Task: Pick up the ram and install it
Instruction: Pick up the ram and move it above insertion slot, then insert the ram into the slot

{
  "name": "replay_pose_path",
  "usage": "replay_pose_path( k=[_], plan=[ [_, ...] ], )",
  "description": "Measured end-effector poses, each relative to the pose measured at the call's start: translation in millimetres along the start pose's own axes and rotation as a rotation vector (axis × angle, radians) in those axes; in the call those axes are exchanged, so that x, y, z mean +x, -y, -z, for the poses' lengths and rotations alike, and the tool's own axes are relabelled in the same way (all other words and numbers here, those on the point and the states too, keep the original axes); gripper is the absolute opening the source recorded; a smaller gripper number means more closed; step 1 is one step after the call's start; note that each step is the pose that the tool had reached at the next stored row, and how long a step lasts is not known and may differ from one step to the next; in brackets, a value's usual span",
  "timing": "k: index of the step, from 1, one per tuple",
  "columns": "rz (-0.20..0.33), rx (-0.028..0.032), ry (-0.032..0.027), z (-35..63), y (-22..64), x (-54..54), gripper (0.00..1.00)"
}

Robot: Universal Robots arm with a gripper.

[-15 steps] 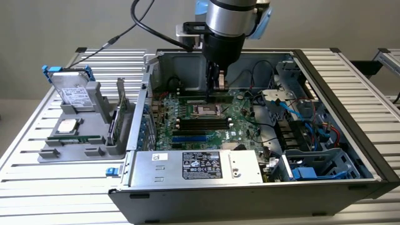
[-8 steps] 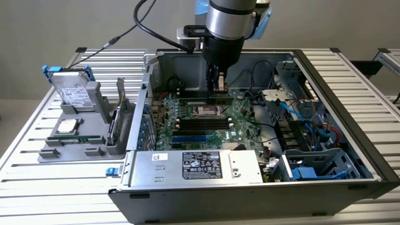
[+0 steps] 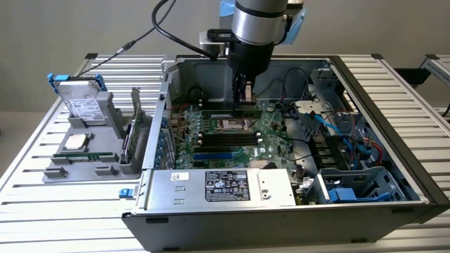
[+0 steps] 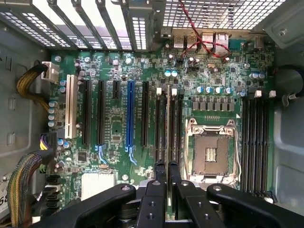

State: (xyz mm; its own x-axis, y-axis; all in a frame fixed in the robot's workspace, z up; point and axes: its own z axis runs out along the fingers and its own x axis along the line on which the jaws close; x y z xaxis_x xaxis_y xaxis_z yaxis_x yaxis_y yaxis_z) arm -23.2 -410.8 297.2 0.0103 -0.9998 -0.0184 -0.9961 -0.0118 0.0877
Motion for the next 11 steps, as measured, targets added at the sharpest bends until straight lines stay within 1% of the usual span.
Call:
replay_pose_path(
  k=[11],
  plan=[
    [-0.001,-0.0001,-0.0004,0.0,0.0,-0.7,0.13]
  ],
)
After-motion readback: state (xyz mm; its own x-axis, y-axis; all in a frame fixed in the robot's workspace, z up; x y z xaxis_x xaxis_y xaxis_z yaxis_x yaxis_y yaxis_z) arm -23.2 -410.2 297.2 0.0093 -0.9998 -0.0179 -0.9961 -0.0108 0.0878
